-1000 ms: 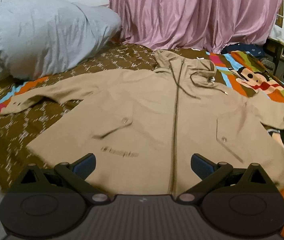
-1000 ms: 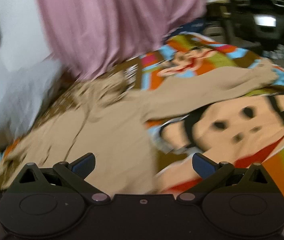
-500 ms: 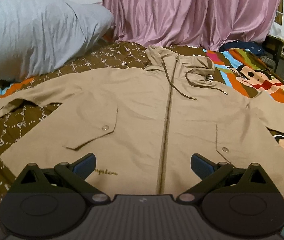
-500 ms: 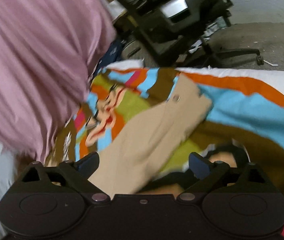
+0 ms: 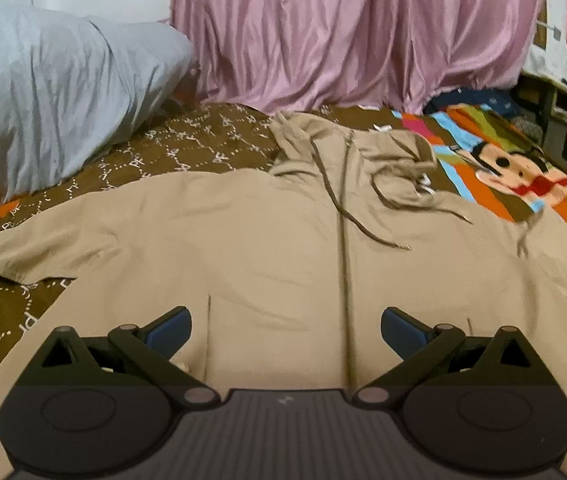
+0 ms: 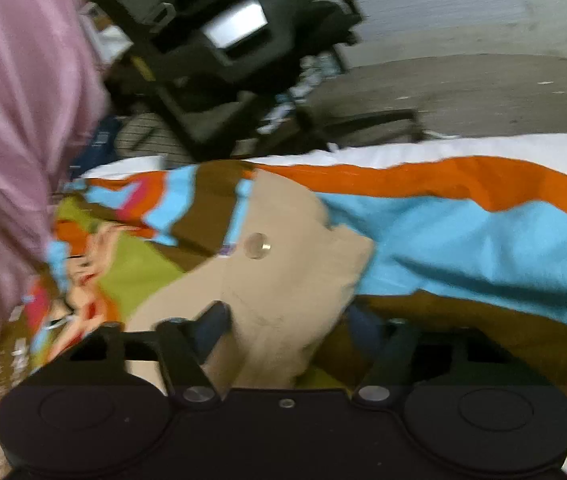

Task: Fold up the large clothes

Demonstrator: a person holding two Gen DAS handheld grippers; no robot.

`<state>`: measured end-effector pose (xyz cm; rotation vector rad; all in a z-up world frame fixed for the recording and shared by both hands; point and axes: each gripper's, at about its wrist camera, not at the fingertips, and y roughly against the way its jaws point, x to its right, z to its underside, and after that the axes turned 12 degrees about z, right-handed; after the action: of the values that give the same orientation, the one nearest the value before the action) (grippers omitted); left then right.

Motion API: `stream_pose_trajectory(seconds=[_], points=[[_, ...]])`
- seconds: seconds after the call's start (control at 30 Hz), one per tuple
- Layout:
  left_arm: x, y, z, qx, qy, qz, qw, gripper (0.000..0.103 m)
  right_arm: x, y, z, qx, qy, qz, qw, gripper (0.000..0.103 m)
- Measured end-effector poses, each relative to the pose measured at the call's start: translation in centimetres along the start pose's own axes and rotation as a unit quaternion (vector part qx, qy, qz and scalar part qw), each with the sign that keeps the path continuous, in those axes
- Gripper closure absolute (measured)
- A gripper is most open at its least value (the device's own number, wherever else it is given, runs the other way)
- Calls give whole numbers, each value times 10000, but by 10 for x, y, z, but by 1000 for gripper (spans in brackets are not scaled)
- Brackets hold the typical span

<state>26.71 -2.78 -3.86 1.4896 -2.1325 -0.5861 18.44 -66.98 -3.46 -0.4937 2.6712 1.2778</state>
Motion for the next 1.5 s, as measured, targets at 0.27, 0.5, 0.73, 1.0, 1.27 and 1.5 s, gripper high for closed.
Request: stream_pose_trajectory(seconds=[0.27,0.5,0.73,1.0,1.27,1.5], points=[[-49,2,9,292,550,-367,9974,0,-25,13,16,742,353,477,9955,73],[-75,35,-18,744,681,-711,9924,0,-86,102,28,2157,1794,246,9595,76],[-99,67,-31,1093,810,-862,9869,0,-186,228,96,3193,3256,-1190,8820,77],[-153,74,-43,1272,1433,-1280,9731,0,-275,308,268,2953,4396,-2878,7979,78],[-183,77,-49,1371,1574,-1364,9684,0,-306,305,460,2436,5815,-3157,7092,77],[-172,61,-49,1136,1430,-640,9811,0,-268,289,473,1108,6198,-3513,6929,23]])
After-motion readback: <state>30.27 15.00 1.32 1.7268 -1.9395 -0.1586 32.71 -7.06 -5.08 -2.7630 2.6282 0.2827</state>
